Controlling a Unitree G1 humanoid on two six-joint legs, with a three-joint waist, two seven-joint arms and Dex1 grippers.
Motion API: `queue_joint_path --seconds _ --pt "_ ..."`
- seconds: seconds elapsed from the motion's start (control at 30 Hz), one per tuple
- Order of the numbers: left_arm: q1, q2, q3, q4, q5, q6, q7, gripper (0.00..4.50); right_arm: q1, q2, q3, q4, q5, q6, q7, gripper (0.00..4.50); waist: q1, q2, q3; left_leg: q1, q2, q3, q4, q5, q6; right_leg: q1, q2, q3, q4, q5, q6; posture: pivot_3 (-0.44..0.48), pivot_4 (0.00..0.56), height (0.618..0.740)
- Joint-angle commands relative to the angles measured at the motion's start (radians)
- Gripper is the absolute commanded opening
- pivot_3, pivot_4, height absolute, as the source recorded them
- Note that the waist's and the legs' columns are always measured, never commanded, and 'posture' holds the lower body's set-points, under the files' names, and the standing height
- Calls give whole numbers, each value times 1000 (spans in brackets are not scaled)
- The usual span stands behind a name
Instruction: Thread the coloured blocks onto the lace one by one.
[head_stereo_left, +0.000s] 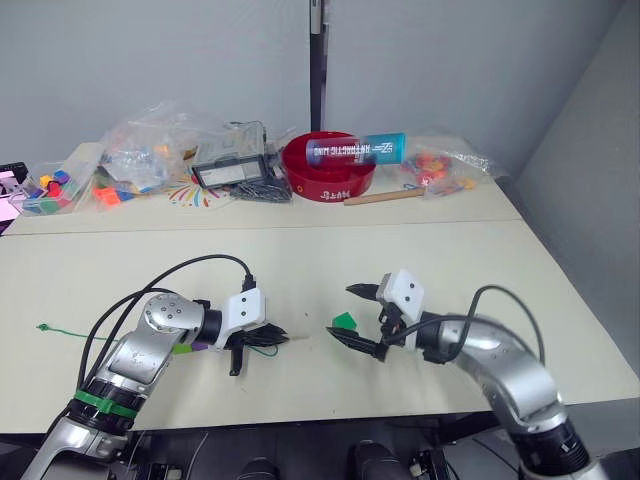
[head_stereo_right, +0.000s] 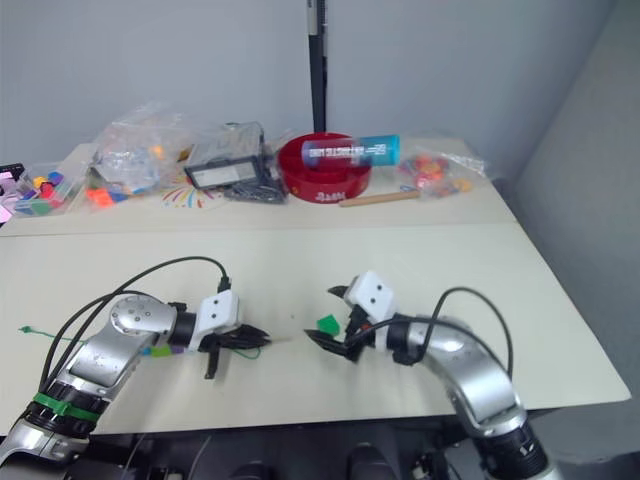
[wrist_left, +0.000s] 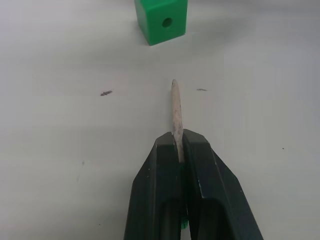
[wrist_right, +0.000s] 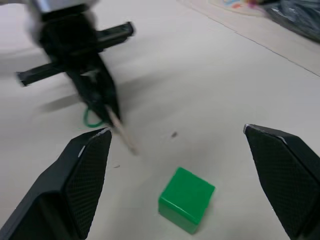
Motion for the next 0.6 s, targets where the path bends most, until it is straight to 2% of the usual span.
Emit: queue_joint_path --seconds 0.03,0.1,0.23,0.37,0.5,0.57,0.6 --pt "-13 5 12 -20 -14 7 -2 0 -127 -76 75 115 -4 -83 234 4469 -1 0 0 0 0 0 0 0 0 0 0 0 0 0 0 0 150 731" --pt "-9 8 12 -32 -18 12 -3 0 -246 -100 166 278 -93 -204 365 4469 -3 0 0 1 0 1 0 0 0 0 0 0 0 0 0 0 150 731" --pt "2 13 15 -58 -25 25 -4 0 -388 -56 251 564 -210 -444 469 4469 -3 0 0 2 0 1 0 0 0 1 0 0 0 0 0 0 150 731" --pt "20 20 22 -86 -29 37 -1 0 -461 -5 278 764 -269 -615 539 4469 0 0 0 1 0 1 0 0 0 1 -1 0 0 0 0 0 150 731" --pt "35 25 28 -107 -31 49 7 0 -491 35 276 880 -297 -710 574 4469 2 0 0 0 0 1 0 0 0 0 -2 0 0 0 0 0 150 731" --pt "44 28 31 -118 -34 54 11 0 -506 51 269 927 -307 -745 581 3937 2 1 0 0 0 1 0 0 0 0 -2 0 0 0 0 0 150 731" --pt "48 30 32 -124 -35 56 13 0 -511 57 264 946 -310 -761 586 3477 2 1 0 1 0 1 0 0 0 0 -2 0 0 0 0 0 150 731"
